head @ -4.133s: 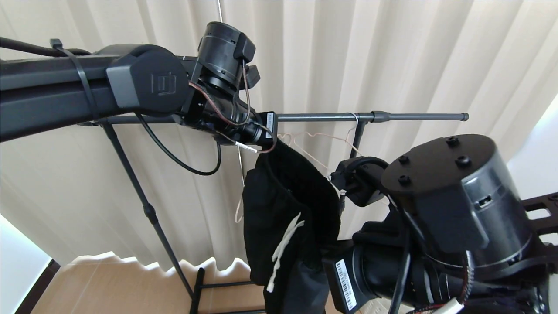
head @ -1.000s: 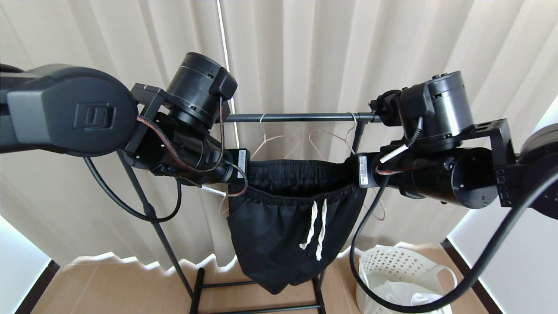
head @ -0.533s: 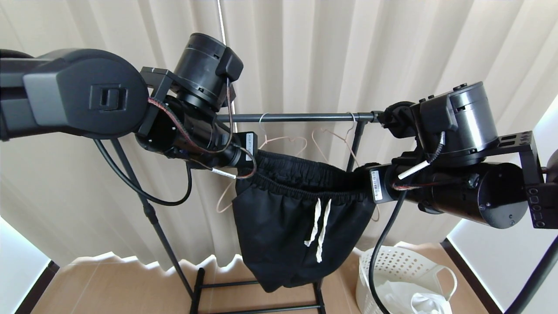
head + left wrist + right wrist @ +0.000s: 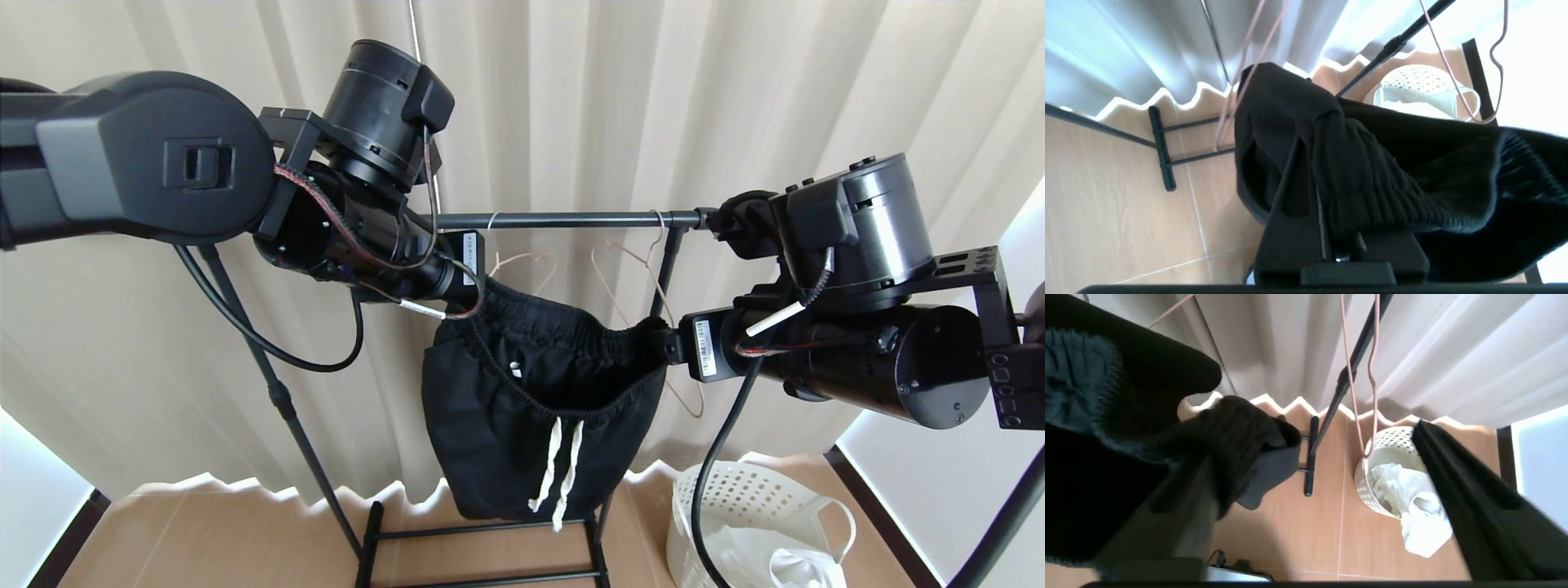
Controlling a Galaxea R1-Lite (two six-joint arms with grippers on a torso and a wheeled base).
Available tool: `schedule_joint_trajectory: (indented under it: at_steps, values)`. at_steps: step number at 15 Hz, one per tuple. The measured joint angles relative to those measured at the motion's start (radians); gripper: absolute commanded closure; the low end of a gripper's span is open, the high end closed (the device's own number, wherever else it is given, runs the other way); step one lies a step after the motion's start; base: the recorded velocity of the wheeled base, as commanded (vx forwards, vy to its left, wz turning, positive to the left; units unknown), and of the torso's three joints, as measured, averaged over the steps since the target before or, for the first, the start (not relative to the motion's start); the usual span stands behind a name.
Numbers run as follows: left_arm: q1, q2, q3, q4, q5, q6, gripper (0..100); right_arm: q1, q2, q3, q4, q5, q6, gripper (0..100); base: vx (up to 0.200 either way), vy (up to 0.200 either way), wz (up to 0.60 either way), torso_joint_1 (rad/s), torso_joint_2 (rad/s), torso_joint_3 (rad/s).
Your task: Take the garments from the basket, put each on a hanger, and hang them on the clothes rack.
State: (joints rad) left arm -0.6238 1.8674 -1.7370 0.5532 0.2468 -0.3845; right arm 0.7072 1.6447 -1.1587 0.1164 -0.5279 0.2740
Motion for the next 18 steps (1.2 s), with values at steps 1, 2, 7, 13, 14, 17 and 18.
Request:
schedule_joint_trajectory:
  at_steps: [1, 2, 7, 13, 14, 17, 18]
  values:
    - [0.000, 0.000, 0.000, 0.001, 0.000, 0.000, 100, -0.001, 0.000, 0.000, 0.001, 0.000, 0.000, 0, 0.000, 0.000, 0.00, 0.000, 0.00, 0.000]
    - [0.000, -0.001, -0.001, 0.001, 0.000, -0.001, 100, -0.001, 0.000, 0.000, 0.002, 0.000, 0.000, 0, 0.000, 0.000, 0.00, 0.000, 0.00, 0.000]
    - [0.003, -0.001, -0.032, -0.002, 0.001, -0.004, 100, -0.001, -0.020, 0.044, 0.001, 0.003, -0.072, 0, 0.000, 0.000, 0.00, 0.000, 0.00, 0.000]
    - [0.003, 0.000, -0.056, -0.003, 0.001, -0.006, 100, -0.012, -0.092, 0.169, -0.007, 0.126, -0.224, 0, 0.000, 0.000, 0.00, 0.000, 0.00, 0.000]
    - [0.003, 0.000, -0.062, -0.003, 0.001, -0.005, 100, -0.012, -0.100, 0.182, -0.010, 0.140, -0.233, 0, 0.000, 0.000, 0.00, 0.000, 0.00, 0.000]
    - [0.001, 0.003, -0.107, 0.003, 0.001, -0.002, 100, -0.012, -0.127, 0.245, -0.013, 0.306, -0.324, 0, 0.000, 0.000, 0.00, 0.000, 0.00, 0.000]
    - [-0.003, 0.005, -0.116, 0.003, 0.001, -0.002, 100, -0.011, -0.139, 0.268, -0.038, 0.349, -0.349, 0, 0.000, 0.000, 0.00, 0.000, 0.00, 0.000]
